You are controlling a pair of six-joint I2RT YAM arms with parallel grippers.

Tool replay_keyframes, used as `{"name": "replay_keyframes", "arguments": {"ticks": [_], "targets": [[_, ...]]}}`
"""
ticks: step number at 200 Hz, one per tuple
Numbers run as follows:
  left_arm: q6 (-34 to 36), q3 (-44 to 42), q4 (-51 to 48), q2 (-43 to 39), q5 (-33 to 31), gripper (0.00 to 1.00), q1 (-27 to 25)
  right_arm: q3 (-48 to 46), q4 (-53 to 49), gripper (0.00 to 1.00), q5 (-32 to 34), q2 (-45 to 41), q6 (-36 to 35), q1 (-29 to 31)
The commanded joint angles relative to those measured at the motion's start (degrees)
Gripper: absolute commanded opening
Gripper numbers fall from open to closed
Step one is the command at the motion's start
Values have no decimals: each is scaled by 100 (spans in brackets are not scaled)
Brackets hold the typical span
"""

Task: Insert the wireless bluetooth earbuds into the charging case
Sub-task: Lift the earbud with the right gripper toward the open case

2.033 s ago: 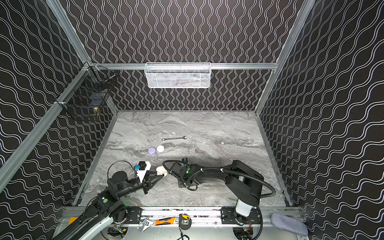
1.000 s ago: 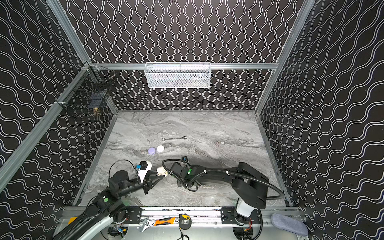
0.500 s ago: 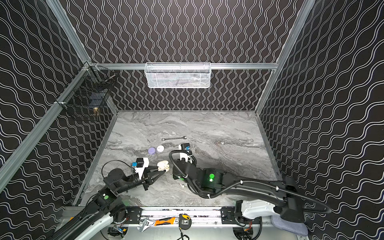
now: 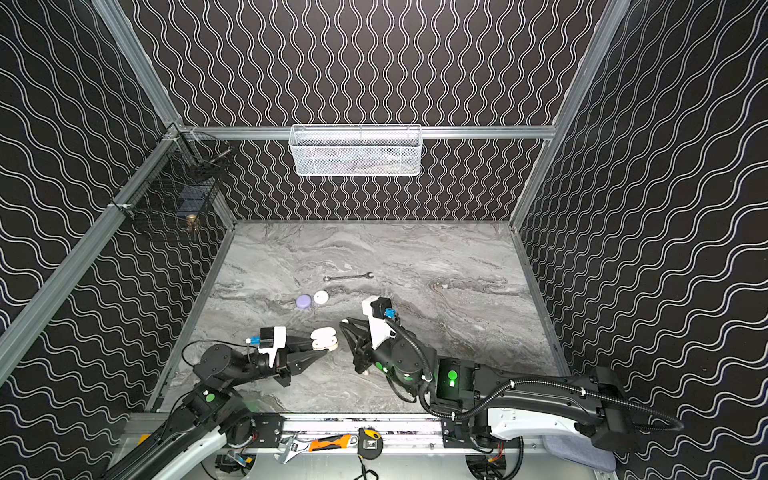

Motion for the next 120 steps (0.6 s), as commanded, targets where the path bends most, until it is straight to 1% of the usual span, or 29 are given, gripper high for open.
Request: {"name": "replay_keyframes", "arguments": {"ticks": [1, 13, 37, 56, 120], "targets": [[71, 27, 396, -2, 250, 0, 1, -232, 1132, 11, -674, -87, -455, 46], [76, 15, 433, 26, 258, 0, 2, -276, 1309, 10, -812, -81, -605, 115], [145, 58, 294, 0, 239, 0, -1, -361, 1621, 10, -812, -49, -906, 327], [165, 77, 203, -50, 207, 0, 4, -417, 1809, 10, -633, 63, -1010, 401], [218, 128, -80, -222, 152, 0, 2, -294, 1822, 8, -145, 481, -1075, 404]]}}
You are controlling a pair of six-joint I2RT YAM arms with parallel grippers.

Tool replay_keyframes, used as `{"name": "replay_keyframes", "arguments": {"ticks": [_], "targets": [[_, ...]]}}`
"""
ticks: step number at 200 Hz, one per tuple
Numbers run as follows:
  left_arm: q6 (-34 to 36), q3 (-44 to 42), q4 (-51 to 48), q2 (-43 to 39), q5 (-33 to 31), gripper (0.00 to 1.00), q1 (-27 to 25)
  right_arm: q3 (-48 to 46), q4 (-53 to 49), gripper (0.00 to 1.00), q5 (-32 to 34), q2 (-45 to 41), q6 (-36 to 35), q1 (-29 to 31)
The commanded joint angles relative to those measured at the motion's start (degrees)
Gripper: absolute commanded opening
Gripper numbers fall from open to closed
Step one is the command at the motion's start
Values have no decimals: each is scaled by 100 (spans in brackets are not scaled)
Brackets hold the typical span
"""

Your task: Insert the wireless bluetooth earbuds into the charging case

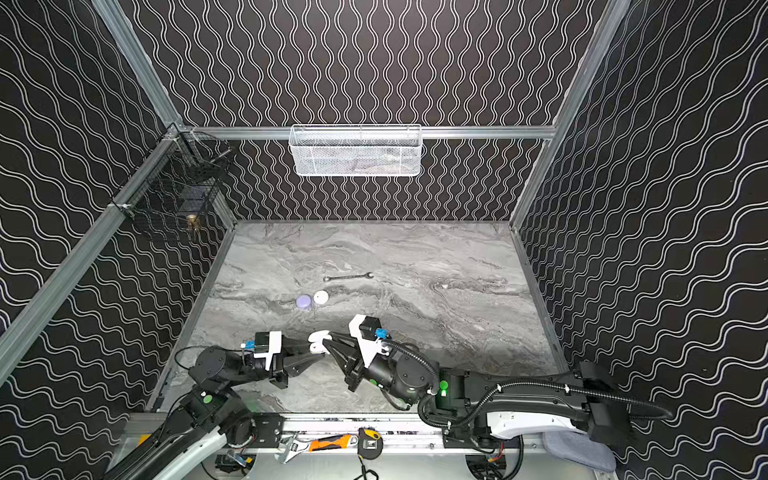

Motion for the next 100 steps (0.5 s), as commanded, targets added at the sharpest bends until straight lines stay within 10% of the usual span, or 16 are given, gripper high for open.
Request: {"name": "replay_keyframes", "arguments": {"ticks": [1, 100], "targets": [[76, 59, -44, -54, 5, 0, 0, 82, 302, 8, 284, 106, -101, -3], [104, 165, -389, -269, -54, 0, 2, 35, 203, 7, 567, 269, -271, 18]]}}
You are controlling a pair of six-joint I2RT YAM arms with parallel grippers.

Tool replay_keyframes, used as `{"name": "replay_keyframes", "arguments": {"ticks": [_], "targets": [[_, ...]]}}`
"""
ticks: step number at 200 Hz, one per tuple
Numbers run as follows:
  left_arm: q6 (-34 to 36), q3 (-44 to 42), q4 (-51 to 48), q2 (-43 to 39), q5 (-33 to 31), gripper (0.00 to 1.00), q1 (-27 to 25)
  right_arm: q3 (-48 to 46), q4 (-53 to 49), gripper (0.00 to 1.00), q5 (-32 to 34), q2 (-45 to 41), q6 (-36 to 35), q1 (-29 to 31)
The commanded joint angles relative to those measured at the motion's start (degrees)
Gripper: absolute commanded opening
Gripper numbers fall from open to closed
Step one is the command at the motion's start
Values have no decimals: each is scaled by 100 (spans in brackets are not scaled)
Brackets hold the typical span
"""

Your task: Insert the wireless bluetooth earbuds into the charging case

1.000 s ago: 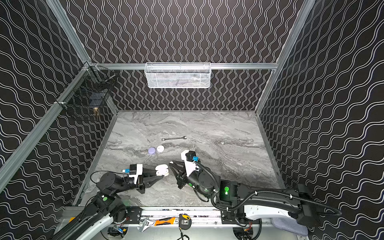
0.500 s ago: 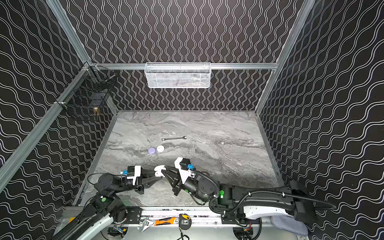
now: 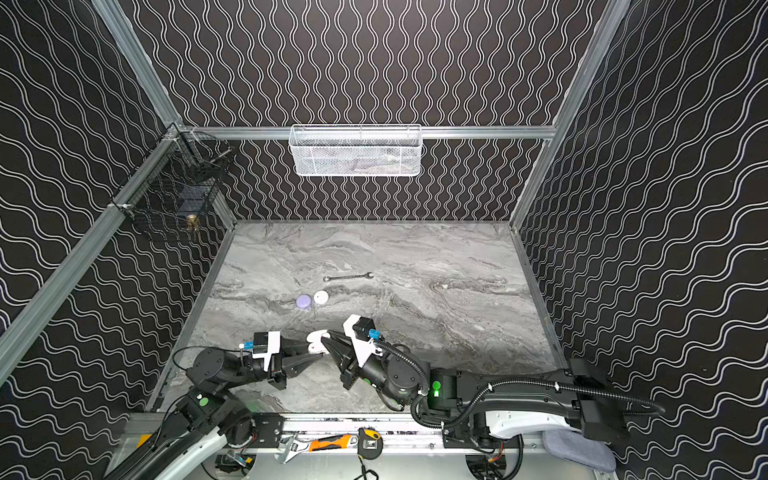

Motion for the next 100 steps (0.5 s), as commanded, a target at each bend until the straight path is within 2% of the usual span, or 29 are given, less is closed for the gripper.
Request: {"name": "replay_keyframes", "arguments": {"ticks": [1, 100], "targets": [[85, 91, 61, -27, 52, 0, 0, -38, 164, 7, 195, 30, -167, 16], [76, 314, -256, 3, -158, 0, 3, -139, 385, 6, 658, 278, -747, 197]]}}
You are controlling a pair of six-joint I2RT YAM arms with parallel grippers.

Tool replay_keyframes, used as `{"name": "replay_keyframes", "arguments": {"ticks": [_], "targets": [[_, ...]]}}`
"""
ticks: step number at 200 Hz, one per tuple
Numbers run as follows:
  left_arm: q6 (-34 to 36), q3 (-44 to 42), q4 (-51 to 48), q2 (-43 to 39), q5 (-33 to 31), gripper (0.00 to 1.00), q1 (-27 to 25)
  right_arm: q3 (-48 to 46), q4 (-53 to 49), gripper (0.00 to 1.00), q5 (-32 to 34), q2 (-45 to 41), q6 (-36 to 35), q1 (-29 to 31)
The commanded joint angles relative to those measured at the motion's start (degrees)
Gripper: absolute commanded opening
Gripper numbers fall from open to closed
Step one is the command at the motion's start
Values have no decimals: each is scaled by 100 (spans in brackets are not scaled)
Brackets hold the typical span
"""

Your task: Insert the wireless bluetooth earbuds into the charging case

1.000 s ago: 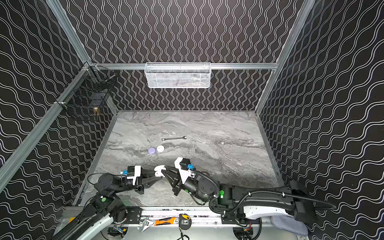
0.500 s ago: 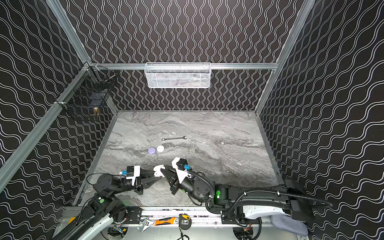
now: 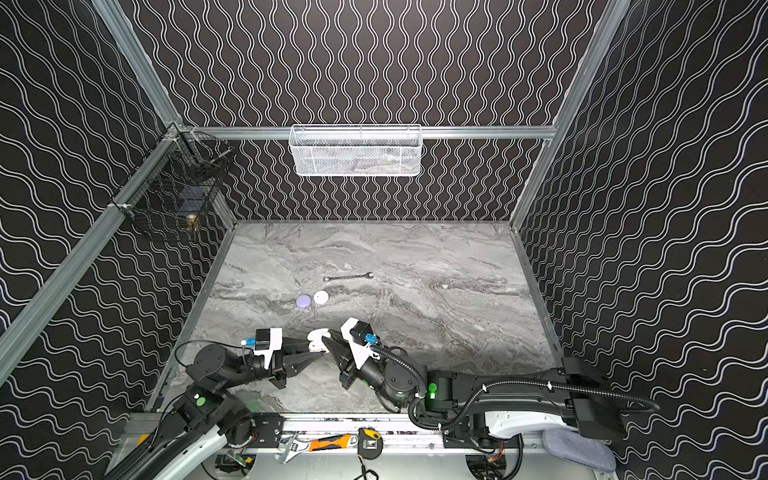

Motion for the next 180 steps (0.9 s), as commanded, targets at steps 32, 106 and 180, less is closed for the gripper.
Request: {"name": "replay_keyframes", "arguments": {"ticks": [32, 106, 180], "targets": [[66, 233, 52, -38, -130, 0, -3, -15, 215, 7, 678, 266, -504, 280], [-17, 220, 245, -146, -183, 0, 5, -340, 1165, 9, 904, 384, -357, 490], [222, -36, 570, -420, -104, 0, -2, -361, 966, 9, 746, -15, 546, 486]]}}
